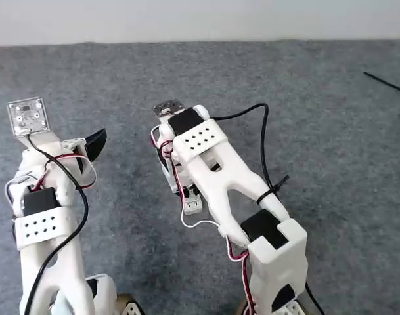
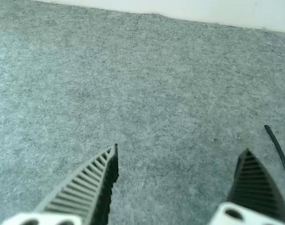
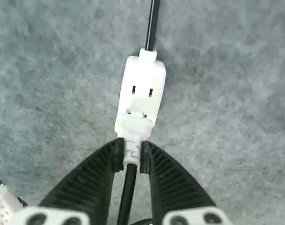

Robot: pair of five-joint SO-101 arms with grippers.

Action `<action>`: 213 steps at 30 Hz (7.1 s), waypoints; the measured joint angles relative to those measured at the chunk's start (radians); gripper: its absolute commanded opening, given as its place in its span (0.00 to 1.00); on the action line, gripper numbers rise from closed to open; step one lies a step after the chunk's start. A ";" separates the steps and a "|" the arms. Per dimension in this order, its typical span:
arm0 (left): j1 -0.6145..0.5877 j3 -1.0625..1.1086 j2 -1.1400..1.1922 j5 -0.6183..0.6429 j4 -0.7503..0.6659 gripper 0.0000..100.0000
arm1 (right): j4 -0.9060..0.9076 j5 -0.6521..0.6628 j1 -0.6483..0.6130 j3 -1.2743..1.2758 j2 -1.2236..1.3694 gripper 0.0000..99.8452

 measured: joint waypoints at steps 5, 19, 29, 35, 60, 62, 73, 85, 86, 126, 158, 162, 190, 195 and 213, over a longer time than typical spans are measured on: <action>0.000 0.000 0.000 0.000 0.000 0.37 | 0.000 0.000 0.000 0.000 0.000 0.01; 0.000 0.000 0.000 0.000 0.000 0.37 | 0.038 0.000 0.008 0.000 0.003 0.01; 0.000 0.000 0.000 0.000 0.000 0.37 | 0.038 0.000 0.009 0.000 0.003 0.01; 0.000 0.000 0.000 0.000 0.000 0.37 | 0.000 0.000 0.009 0.048 0.003 0.01; 0.000 0.000 0.000 -0.002 0.000 0.37 | 0.000 0.118 0.049 -0.031 0.006 0.28; 0.008 0.008 0.000 -0.002 0.000 0.37 | 0.043 0.121 0.077 -0.147 0.006 0.28; 0.020 0.009 0.000 -0.005 0.000 0.37 | 0.048 0.124 0.278 -0.440 -0.055 0.28; 0.184 0.005 -0.265 -0.075 0.196 0.37 | 0.049 0.124 0.338 -0.347 -0.255 0.28; 0.203 0.020 -0.330 -0.097 0.201 0.37 | 0.049 0.124 0.324 -0.307 -0.295 0.28; 0.282 0.729 -1.119 -0.371 0.519 0.37 | -0.468 0.394 0.569 1.815 -2.171 0.28; 0.282 0.776 -1.119 -0.474 0.595 0.37 | -0.413 0.397 0.569 1.944 -2.162 0.28; 0.282 0.776 -1.119 -0.474 0.595 0.37 | -0.413 0.397 0.569 1.944 -2.162 0.28; 0.282 0.776 -1.119 -0.474 0.595 0.37 | -0.413 0.397 0.569 1.944 -2.162 0.28; 0.282 0.776 -1.119 -0.474 0.595 0.37 | -0.413 0.397 0.569 1.944 -2.162 0.28; 0.282 0.776 -1.119 -0.474 0.595 0.37 | -0.413 0.397 0.569 1.944 -2.162 0.28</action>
